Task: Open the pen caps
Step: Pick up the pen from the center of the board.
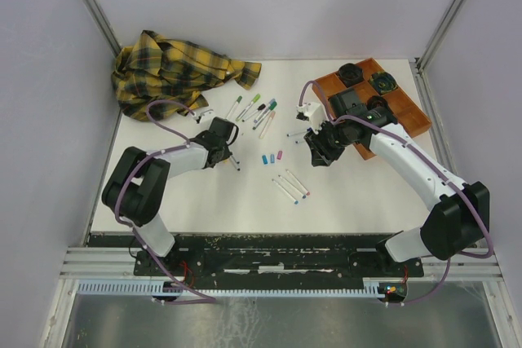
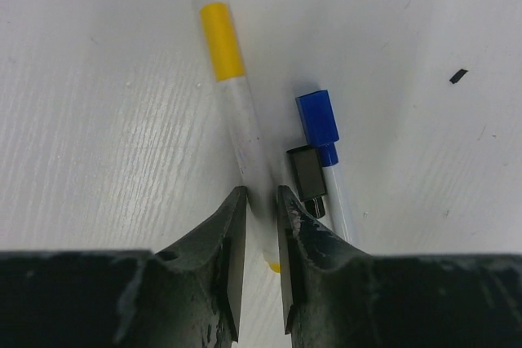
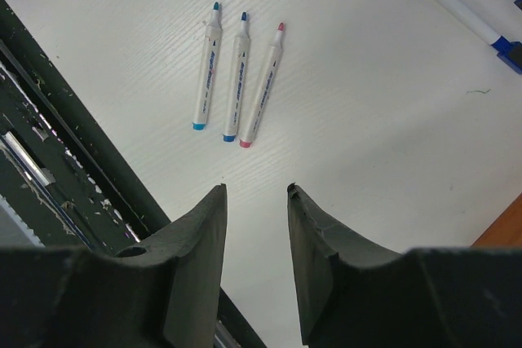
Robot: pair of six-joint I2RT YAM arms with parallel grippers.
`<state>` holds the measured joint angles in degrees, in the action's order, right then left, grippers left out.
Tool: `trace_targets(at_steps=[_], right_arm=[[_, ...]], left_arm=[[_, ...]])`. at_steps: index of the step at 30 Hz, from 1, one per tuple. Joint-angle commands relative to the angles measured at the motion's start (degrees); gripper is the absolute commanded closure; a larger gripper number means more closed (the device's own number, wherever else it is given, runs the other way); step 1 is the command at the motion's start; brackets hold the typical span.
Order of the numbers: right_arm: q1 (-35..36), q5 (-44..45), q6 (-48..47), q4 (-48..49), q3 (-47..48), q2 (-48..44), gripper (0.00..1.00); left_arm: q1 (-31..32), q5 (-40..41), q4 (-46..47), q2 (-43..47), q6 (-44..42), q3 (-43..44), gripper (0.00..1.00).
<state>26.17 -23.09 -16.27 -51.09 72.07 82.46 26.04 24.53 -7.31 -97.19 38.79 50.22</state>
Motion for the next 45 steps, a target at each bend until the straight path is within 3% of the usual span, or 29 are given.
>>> trace_targets(at_steps=[1, 6, 11, 15, 20, 31, 35, 40, 42, 45], right_arm=[[-0.2, -0.8, -0.1, 1.4, 0.0, -1.1, 0.56], [-0.2, -0.9, -0.2, 1.4, 0.0, -1.3, 0.56], [-0.2, -1.5, 0.0, 1.4, 0.0, -1.2, 0.56], [-0.2, -7.3, 1.0, 1.6, -0.5, -0.4, 0.56], [-0.2, -17.9, 1.9, 2.2, -0.9, 0.9, 0.56], [-1.8, -28.1, 8.2, 11.9, -5.3, -4.3, 0.56], [-4.0, -33.2, 14.1, 18.3, -7.9, -5.1, 0.56], [-5.6, -37.5, 23.9, 31.1, -13.1, -6.6, 0.56], [-5.6, -40.4, 31.8, 42.8, -17.6, -7.5, 0.55], [-5.6, -40.8, 46.0, 67.9, -26.0, -9.0, 0.54]], left_arm=[[-0.3, 3.2, -3.3, -1.0, 1.5, 1.1, 0.73], [-0.3, 3.9, -4.1, 0.5, 1.9, -1.7, 0.78], [-0.3, 3.6, -4.5, 2.6, 1.7, -3.6, 0.97], [-0.2, 2.4, -4.4, 7.3, 1.3, -4.7, 0.97], [0.0, -0.7, -0.1, 20.6, 1.4, -10.2, 0.97], [1.4, -19.3, 20.9, 48.5, 4.7, -26.9, 0.97], [3.6, -22.9, 32.4, 54.4, 8.3, -32.4, 0.97], [10.7, -20.5, 44.7, 53.7, 9.2, -36.2, 0.97], [15.4, -17.4, 49.8, 51.8, 8.2, -36.9, 0.97], [20.6, -14.2, 56.3, 48.1, 6.5, -37.4, 0.97]])
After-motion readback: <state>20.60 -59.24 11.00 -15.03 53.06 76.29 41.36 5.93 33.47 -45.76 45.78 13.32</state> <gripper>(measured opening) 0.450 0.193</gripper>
